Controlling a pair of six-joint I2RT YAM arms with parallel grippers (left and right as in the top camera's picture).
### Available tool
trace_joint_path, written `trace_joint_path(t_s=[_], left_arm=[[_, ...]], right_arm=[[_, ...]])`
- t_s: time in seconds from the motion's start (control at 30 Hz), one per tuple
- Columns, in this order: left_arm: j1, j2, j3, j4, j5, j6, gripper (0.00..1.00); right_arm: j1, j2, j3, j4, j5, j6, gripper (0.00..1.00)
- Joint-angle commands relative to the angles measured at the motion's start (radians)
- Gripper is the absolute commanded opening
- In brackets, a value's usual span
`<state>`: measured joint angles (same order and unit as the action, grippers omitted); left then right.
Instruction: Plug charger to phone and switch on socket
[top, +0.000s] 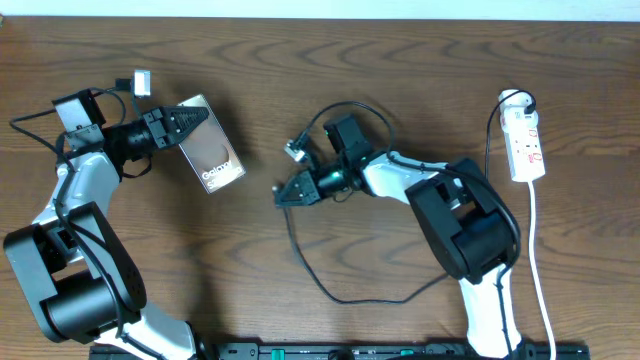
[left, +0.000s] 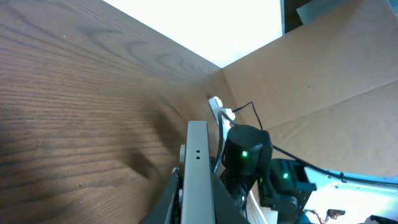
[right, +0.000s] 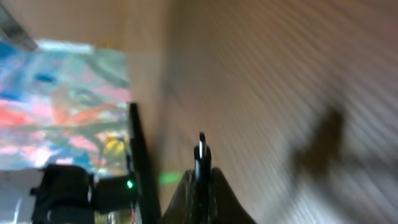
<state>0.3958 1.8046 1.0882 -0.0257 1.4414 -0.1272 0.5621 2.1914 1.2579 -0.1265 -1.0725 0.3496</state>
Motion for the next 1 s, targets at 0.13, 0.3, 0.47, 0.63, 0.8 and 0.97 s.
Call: trace_joint_path(t_s=[0.13,0.3,0.47,0.63,0.8,0.97], left_arm=[[0.000,-0.006,0.011,0.001,0.040,-0.010,0.08],[0.000,-0.006,0.011,-0.011,0.039,-0.009,0.07],[0.000,-0.006,0.011,-0.018,0.039,-0.009,0.07],[0.000,-0.006,0.011,-0.018,0.039,-0.009,0.07],[0.000,-0.006,0.011,-0.018,0.039,-0.009,0.07],[0.000,-0.006,0.011,-0.018,0.039,-0.009,0.08]], right_arm=[[-0.013,-0.183,0.068,-0.358,0.387,-0.191,0.01],[-0.009,-0.237,0.071,-0.517,0.593,-0.151,0.01],[-0.010,-0.235,0.071,-0.665,0.740,-0.089,0.01],[-0.010,-0.235,0.071,-0.763,0.761,-0.063,0.01],[-0.010,-0.235,0.071,-0.862,0.802,-0.040,0.01],[-0.004,-0.233,0.071,-0.919,0.864,-0.005,0.01]])
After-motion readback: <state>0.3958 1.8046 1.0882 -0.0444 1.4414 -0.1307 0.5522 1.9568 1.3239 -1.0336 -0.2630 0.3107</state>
